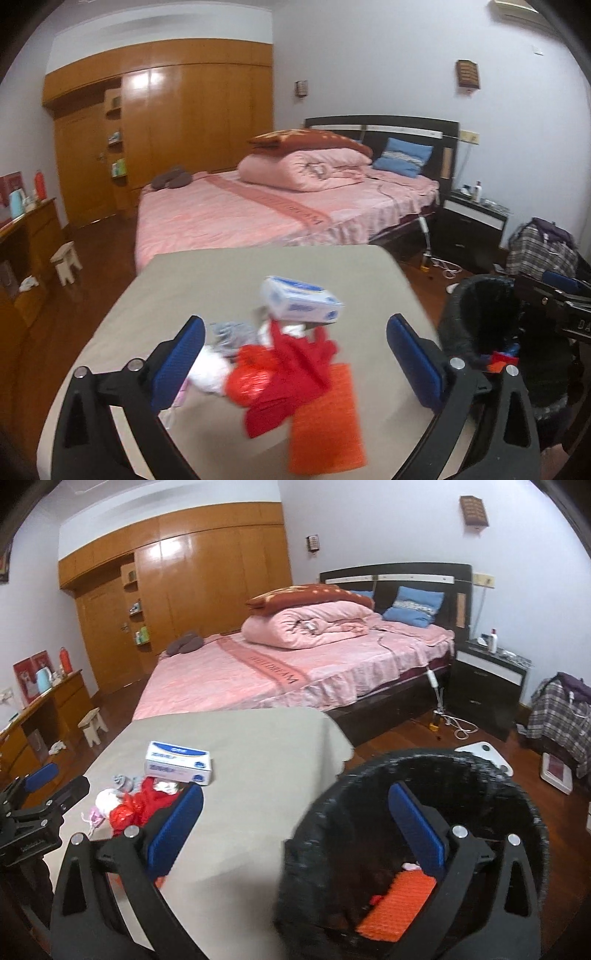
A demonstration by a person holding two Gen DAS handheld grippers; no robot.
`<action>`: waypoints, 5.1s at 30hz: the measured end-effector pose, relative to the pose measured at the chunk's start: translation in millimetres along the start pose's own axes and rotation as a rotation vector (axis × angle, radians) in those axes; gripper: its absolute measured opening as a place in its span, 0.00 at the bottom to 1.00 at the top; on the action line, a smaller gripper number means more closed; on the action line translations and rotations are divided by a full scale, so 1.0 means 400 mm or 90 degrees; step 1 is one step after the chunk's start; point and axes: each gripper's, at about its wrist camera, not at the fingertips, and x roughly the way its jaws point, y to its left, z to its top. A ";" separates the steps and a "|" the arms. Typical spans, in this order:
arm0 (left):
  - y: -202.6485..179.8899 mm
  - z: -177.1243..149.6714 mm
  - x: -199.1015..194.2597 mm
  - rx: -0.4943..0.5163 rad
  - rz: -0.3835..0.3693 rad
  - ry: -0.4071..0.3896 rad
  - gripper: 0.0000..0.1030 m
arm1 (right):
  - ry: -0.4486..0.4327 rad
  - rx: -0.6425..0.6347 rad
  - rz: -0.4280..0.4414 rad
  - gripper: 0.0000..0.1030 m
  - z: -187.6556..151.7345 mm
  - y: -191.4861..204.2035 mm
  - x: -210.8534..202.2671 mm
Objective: Collect trash
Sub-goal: 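Move both tools back toward the remaining items on the bed, then grasp the pink face mask with the left tool while the right tool grasps the orange mesh net, then carry the pink mask and orange mesh over the black bin and open both tools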
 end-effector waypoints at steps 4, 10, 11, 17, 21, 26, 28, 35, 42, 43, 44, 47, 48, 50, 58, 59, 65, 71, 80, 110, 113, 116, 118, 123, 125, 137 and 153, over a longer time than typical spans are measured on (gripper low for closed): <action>0.066 -0.020 -0.004 -0.014 0.033 0.004 0.94 | 0.005 -0.015 0.018 0.95 -0.004 0.057 0.031; 0.139 -0.049 0.002 -0.024 0.071 0.013 0.94 | 0.022 -0.033 0.041 0.95 -0.019 0.129 0.085; 0.149 -0.057 0.005 -0.025 0.077 0.017 0.94 | 0.027 -0.035 0.044 0.95 -0.022 0.141 0.096; 0.190 -0.094 0.025 -0.034 0.096 0.037 0.94 | 0.045 -0.048 0.053 0.95 -0.043 0.187 0.143; 0.206 -0.116 0.040 -0.034 0.105 0.051 0.94 | 0.066 -0.057 0.056 0.95 -0.066 0.209 0.174; 0.252 -0.146 0.071 -0.044 0.126 0.071 0.91 | 0.079 -0.067 0.052 0.95 -0.087 0.227 0.203; 0.271 -0.158 0.083 -0.049 0.131 0.079 0.88 | 0.084 -0.067 0.051 0.95 -0.096 0.231 0.214; 0.324 -0.193 0.147 -0.085 0.123 0.133 0.79 | 0.099 -0.074 0.048 0.95 -0.116 0.251 0.249; 0.342 -0.215 0.209 -0.105 0.088 0.202 0.55 | 0.112 -0.079 0.045 0.95 -0.129 0.264 0.268; 0.344 -0.220 0.220 -0.108 0.077 0.217 0.51 | 0.114 -0.080 0.044 0.95 -0.131 0.266 0.270; 0.344 -0.222 0.227 -0.109 0.072 0.225 0.45 | 0.115 -0.080 0.045 0.95 -0.132 0.264 0.270; 0.341 -0.224 0.229 -0.109 0.065 0.228 0.30 | 0.119 -0.081 0.046 0.95 -0.137 0.266 0.270; 0.340 -0.223 0.228 -0.109 0.063 0.227 0.20 | 0.121 -0.082 0.047 0.95 -0.139 0.268 0.269; 0.340 -0.224 0.223 -0.109 0.063 0.225 0.13 | 0.124 -0.079 0.049 0.95 -0.142 0.270 0.266; 0.355 -0.217 0.157 -0.131 0.094 0.181 0.08 | 0.134 -0.065 0.057 0.95 -0.157 0.272 0.257; 0.356 -0.218 0.147 -0.130 0.100 0.176 0.08 | 0.138 -0.061 0.061 0.95 -0.160 0.272 0.256; 0.362 -0.214 0.097 -0.125 0.114 0.158 0.08 | 0.158 -0.078 0.090 0.90 -0.185 0.306 0.255; 0.356 -0.205 0.073 -0.124 0.105 0.149 0.08 | 0.200 -0.096 0.113 0.78 -0.208 0.335 0.271; 0.321 -0.169 0.051 -0.114 0.087 0.127 0.08 | 0.239 -0.097 0.188 0.22 -0.215 0.350 0.268; 0.068 -0.016 -0.026 -0.042 -0.016 0.030 0.08 | 0.053 -0.048 0.116 0.08 -0.016 0.168 0.054; 0.032 0.007 -0.024 -0.031 -0.032 0.020 0.08 | 0.034 -0.038 0.107 0.08 0.004 0.140 0.031; -0.007 0.029 -0.022 -0.022 -0.051 0.011 0.08 | 0.018 -0.028 0.095 0.08 0.022 0.108 0.006; -0.036 0.044 -0.018 -0.015 -0.065 0.005 0.08 | 0.006 -0.025 0.083 0.08 0.031 0.085 -0.013; -0.103 0.060 -0.015 0.002 -0.098 -0.004 0.08 | -0.014 -0.014 0.057 0.08 0.046 0.030 -0.045; -0.132 0.066 -0.014 0.010 -0.114 -0.007 0.08 | -0.021 -0.009 0.044 0.08 0.046 0.008 -0.060; -0.309 0.098 0.006 0.055 -0.200 -0.018 0.08 | -0.043 0.014 -0.032 0.08 0.039 -0.148 -0.121; -0.548 0.090 0.058 0.119 -0.304 0.008 0.08 | -0.034 0.055 -0.124 0.08 -0.017 -0.336 -0.153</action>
